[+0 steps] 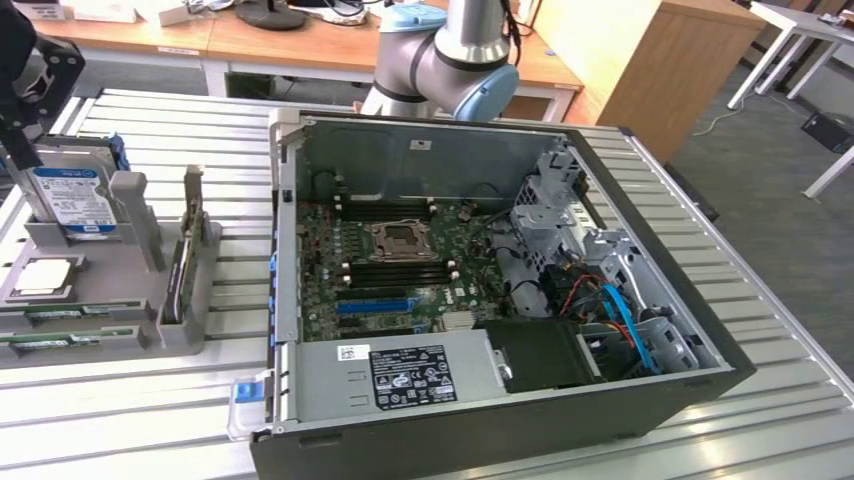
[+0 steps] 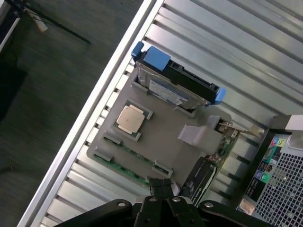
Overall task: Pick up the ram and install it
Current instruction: 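Pick up the ram and move it above insertion slot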
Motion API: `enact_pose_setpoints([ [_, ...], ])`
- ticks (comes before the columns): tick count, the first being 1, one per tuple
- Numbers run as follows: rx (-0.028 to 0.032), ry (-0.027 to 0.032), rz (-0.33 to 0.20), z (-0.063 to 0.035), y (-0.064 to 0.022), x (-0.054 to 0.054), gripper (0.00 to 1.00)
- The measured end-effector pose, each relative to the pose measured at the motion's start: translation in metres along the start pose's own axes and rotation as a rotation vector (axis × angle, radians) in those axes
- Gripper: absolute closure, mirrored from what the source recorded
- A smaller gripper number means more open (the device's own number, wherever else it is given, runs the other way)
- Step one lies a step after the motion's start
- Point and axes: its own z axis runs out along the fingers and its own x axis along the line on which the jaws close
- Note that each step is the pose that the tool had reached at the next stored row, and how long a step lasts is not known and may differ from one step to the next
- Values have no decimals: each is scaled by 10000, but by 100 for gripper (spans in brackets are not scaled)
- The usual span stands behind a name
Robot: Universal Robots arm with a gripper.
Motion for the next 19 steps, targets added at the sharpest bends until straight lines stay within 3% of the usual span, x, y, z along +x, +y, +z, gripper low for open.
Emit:
enact_pose_setpoints([
  [19,-68,132,-2928,0,1,1,89],
])
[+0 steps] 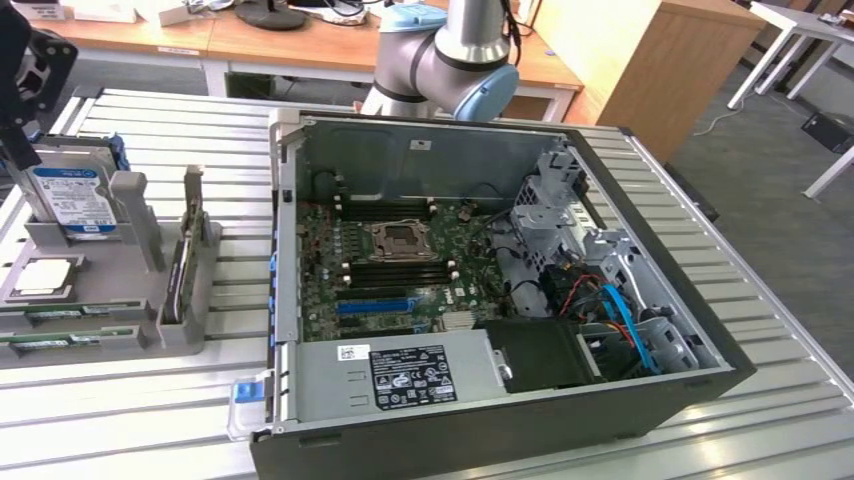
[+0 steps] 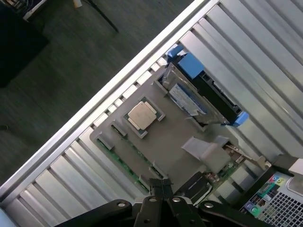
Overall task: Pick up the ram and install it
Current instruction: 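Pick up the ram and move it above insertion slot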
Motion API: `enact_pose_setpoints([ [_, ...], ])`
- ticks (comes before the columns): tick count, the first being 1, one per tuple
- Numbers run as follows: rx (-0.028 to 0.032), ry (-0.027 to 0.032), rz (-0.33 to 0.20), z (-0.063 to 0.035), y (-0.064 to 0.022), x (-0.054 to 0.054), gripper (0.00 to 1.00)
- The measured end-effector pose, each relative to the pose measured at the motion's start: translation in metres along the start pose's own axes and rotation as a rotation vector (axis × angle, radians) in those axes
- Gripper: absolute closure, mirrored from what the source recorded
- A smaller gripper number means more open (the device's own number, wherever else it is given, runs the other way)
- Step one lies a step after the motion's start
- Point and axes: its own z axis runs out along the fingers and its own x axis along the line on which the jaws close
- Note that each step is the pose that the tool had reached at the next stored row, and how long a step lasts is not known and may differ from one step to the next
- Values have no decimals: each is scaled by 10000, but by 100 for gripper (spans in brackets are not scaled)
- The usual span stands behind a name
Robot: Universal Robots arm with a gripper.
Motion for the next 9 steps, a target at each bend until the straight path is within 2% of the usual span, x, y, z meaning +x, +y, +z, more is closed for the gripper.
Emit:
enact_pose_setpoints([
  [9,-34,66,-1454,0,0,0,89],
])
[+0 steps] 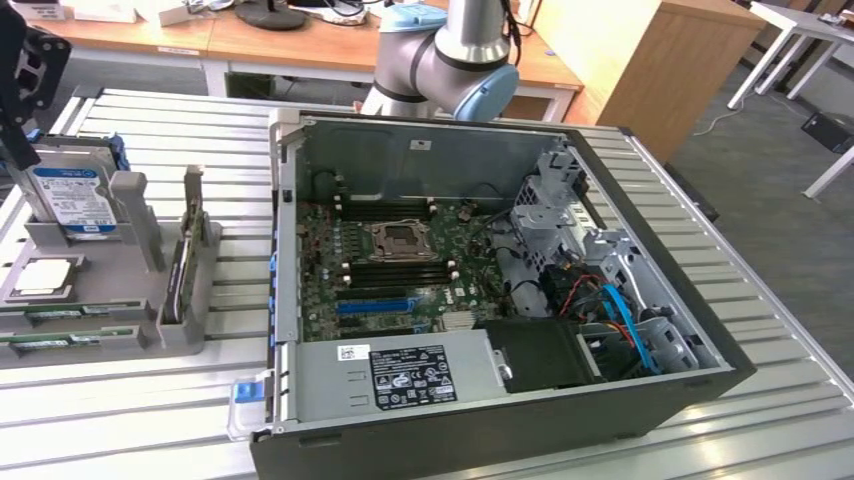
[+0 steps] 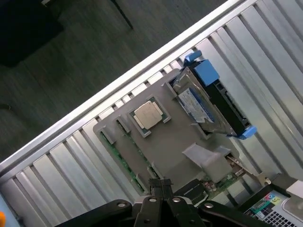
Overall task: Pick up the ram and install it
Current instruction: 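Pick up the ram and move it above insertion slot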
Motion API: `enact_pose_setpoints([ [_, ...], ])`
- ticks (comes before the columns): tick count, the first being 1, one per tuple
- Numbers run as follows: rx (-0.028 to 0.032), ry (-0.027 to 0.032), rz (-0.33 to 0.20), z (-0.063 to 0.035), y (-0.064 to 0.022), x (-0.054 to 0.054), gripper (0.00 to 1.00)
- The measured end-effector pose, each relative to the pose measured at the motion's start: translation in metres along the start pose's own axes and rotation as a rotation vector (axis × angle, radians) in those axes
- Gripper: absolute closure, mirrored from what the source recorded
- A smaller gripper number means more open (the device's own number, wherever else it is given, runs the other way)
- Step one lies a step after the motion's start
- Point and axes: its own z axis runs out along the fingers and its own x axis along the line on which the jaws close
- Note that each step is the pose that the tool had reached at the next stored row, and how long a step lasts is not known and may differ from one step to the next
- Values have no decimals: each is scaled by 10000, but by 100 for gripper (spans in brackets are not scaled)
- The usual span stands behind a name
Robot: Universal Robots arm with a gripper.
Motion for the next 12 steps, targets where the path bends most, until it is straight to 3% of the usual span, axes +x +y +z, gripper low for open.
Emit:
enact_pose_setpoints([
  [12,-47,90,-2013,0,0,0,89],
])
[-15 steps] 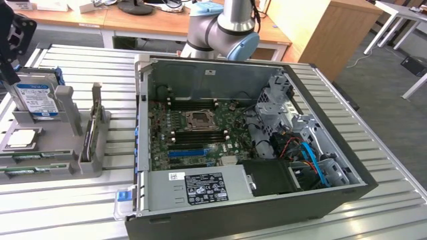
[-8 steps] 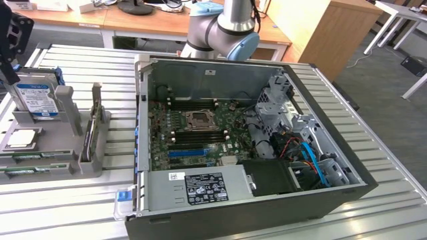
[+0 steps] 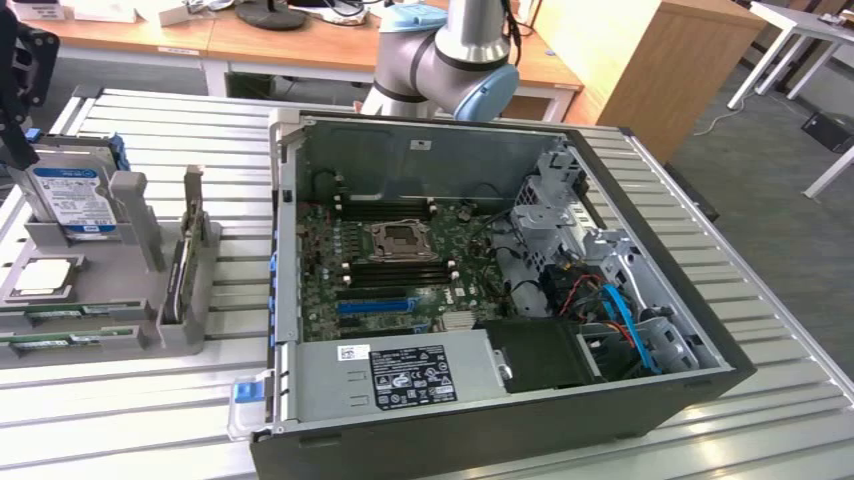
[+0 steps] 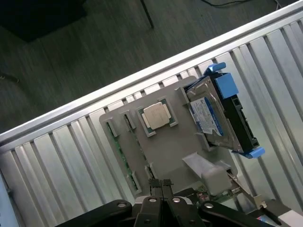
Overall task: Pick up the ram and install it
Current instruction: 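Pick up the ram and move it above insertion slot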
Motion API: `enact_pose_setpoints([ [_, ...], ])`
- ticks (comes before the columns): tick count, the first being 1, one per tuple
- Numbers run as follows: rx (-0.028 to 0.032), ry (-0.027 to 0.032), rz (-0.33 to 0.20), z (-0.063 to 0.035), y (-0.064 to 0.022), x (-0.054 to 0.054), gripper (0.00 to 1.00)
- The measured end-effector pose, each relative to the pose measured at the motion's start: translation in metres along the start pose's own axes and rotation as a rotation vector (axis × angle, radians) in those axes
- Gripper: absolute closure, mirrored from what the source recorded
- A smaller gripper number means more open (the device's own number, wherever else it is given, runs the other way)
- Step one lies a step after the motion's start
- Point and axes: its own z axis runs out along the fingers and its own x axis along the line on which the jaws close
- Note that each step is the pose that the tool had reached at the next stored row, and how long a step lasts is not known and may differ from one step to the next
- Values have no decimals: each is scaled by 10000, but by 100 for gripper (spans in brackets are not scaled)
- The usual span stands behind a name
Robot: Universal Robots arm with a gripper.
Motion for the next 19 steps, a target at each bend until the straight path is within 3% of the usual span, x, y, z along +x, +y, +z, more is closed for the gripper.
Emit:
enact_pose_setpoints([
  [10,-37,72,-1583,0,0,0,89],
  [19,-43,83,-1843,0,0,0,89],
])
